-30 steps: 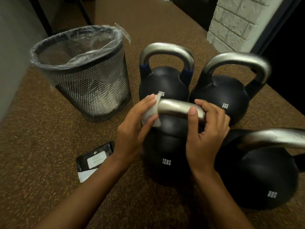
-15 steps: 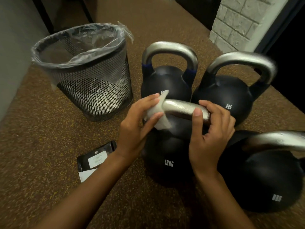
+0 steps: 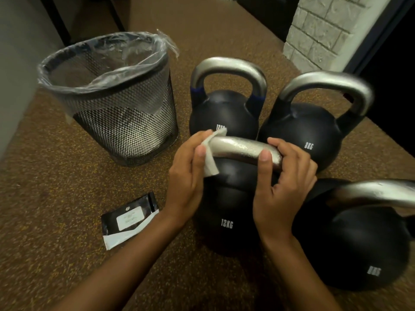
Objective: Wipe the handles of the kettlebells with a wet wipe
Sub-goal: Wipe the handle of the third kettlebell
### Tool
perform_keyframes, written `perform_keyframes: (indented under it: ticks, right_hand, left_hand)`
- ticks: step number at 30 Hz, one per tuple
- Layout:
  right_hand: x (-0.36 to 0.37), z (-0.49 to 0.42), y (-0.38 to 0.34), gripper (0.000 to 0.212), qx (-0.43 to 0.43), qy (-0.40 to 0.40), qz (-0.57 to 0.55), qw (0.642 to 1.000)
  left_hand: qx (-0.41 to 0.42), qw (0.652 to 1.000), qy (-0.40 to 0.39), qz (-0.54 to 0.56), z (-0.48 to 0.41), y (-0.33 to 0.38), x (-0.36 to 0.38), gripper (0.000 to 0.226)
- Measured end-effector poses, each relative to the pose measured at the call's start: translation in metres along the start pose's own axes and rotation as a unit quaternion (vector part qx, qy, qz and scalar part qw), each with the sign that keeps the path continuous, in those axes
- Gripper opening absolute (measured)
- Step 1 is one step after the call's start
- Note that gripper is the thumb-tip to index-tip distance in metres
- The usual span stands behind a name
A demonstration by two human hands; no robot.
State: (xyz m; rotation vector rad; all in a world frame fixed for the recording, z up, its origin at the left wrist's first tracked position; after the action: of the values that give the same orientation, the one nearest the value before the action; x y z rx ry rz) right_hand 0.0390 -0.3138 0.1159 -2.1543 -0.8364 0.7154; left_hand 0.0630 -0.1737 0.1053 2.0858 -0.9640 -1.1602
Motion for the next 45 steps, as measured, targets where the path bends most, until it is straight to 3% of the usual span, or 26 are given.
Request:
perform_keyframes:
  ticks: [4, 6, 9, 12, 14, 17, 19, 23, 25, 27, 30, 33, 38, 40, 43, 45]
  right_hand:
    - [-0.001, 0.0, 0.0, 0.035, -0.002, -0.002, -0.003, 1.0]
    - [-0.001, 0.0, 0.0, 0.035, -0.002, -0.001, -0.002, 1.0]
    - [-0.001, 0.0, 0.0, 0.035, -0.002, -0.003, -0.001, 1.0]
    - [-0.002, 0.0, 0.001, 0.034, -0.004, -0.011, -0.003, 1.0]
    - [-0.002, 0.0, 0.001, 0.034, -0.004, -0.014, -0.005, 1.0]
    - [-0.002, -0.001, 0.001, 0.034, 0.0, -0.014, -0.005, 1.0]
    - [-0.002, 0.0, 0.001, 0.034, 0.001, -0.012, -0.003, 1.0]
    - [-0.003, 0.0, 0.001, 0.034, -0.002, -0.014, -0.005, 1.0]
    - [-0.003, 0.0, 0.001, 0.035, -0.003, -0.017, -0.004, 1.0]
    - [-0.003, -0.001, 0.001, 0.035, -0.006, -0.02, -0.003, 1.0]
    - [-0.005, -0.001, 0.002, 0.036, -0.007, -0.027, -0.003, 1.0]
    - [-0.005, -0.001, 0.003, 0.036, -0.007, -0.03, -0.003, 1.0]
    - [-0.004, -0.001, 0.004, 0.035, -0.013, -0.026, 0.0, 1.0]
    - [-0.004, -0.001, 0.004, 0.034, -0.016, -0.025, 0.003, 1.0]
    - [-0.004, -0.001, 0.003, 0.034, -0.015, -0.025, 0.007, 1.0]
    - [-0.004, -0.001, 0.004, 0.035, -0.013, -0.024, 0.004, 1.0]
  left_hand:
    - [-0.126, 0.991, -0.03, 0.02, -0.012, -0.004, -0.004, 0.035]
    - [-0.115, 0.992, -0.044, 0.019, -0.021, 0.005, -0.004, 0.037]
    - [-0.03, 0.997, -0.068, -0.005, -0.024, 0.018, -0.003, 0.038]
    - [0.037, 0.998, -0.041, -0.02, -0.013, 0.015, -0.001, 0.032]
    - [0.028, 0.999, -0.026, -0.009, -0.003, 0.009, 0.001, 0.032]
    - [-0.073, 0.997, -0.026, 0.031, -0.011, 0.007, 0.002, 0.038]
    - [-0.106, 0.993, -0.05, 0.021, -0.025, 0.009, 0.001, 0.042]
    - [0.014, 0.994, -0.092, -0.062, -0.028, 0.021, -0.003, 0.047]
    - [0.035, 0.991, -0.111, -0.07, -0.03, 0.019, -0.007, 0.048]
    - [-0.01, 0.986, -0.16, -0.036, -0.04, 0.016, -0.011, 0.05]
    - [-0.096, 0.96, -0.26, -0.034, -0.055, 0.018, -0.016, 0.031]
    - [-0.084, 0.948, -0.296, -0.078, -0.063, 0.026, -0.016, 0.031]
    - [0.099, 0.95, -0.231, -0.182, -0.05, 0.041, -0.015, 0.035]
    - [0.087, 0.964, -0.199, -0.152, -0.041, 0.034, -0.016, 0.04]
    - [-0.021, 0.983, -0.169, -0.062, -0.039, 0.019, -0.016, 0.049]
    - [-0.048, 0.979, -0.178, -0.084, -0.044, 0.02, -0.013, 0.05]
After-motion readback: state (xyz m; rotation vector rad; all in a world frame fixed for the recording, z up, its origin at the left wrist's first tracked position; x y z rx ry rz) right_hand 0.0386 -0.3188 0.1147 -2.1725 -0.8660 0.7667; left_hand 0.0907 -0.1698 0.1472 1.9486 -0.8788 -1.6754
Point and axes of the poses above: each hand's wrist, its own z-axis away from the middle knuckle, its own x-axis out of the palm, y = z × x, the point moved 1 cm from there along -z, towards the middle knuckle, and after that the axes turned 13 degrees about -z, right-handed, at the moved point
